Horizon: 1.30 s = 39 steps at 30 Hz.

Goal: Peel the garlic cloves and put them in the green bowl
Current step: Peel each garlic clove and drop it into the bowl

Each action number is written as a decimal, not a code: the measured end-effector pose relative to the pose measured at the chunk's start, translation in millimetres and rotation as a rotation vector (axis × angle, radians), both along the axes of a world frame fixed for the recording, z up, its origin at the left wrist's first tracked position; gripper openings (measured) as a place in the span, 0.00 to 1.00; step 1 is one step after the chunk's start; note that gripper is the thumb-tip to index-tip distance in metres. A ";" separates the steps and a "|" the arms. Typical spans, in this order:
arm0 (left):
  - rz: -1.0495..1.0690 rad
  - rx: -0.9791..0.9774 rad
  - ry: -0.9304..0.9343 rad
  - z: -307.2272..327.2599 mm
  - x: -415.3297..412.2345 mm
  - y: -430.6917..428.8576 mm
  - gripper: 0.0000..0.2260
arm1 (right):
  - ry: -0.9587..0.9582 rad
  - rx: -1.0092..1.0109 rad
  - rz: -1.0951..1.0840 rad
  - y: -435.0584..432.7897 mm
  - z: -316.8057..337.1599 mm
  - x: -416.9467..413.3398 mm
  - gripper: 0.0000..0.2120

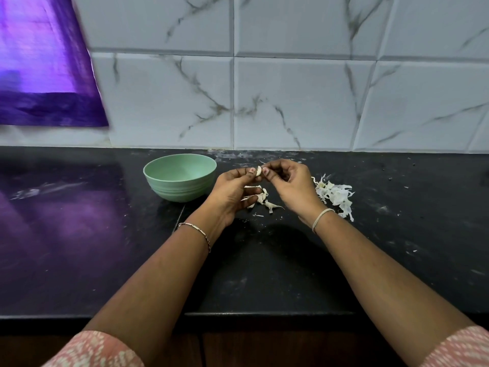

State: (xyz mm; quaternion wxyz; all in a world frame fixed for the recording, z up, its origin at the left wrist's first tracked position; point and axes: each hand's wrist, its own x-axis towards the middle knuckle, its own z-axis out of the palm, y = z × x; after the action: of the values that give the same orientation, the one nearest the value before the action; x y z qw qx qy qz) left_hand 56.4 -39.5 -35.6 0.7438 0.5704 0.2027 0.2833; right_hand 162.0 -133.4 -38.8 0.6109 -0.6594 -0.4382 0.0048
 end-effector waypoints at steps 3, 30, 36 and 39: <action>0.048 0.048 -0.011 0.1 0.6 -1.1 0.02 | 0.047 0.030 0.025 -2.5 1.1 -2.2 0.04; 0.125 0.328 -0.028 -3.9 5.8 -5.2 0.05 | 0.085 0.030 -0.100 -5.7 6.6 -2.2 0.07; 0.056 0.258 -0.037 -2.8 4.1 -6.1 0.02 | 0.204 0.053 -0.065 -7.8 9.2 -1.6 0.05; 0.104 0.254 -0.030 -2.8 4.0 -6.1 0.02 | 0.249 0.041 -0.009 -10.4 11.7 -2.3 0.06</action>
State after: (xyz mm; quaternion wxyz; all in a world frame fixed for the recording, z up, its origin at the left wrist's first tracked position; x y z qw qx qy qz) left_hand 60.4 -45.5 -38.4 0.6528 0.6446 0.1830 0.3533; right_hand 159.7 -143.8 -27.1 0.6738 -0.6430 -0.3563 0.0750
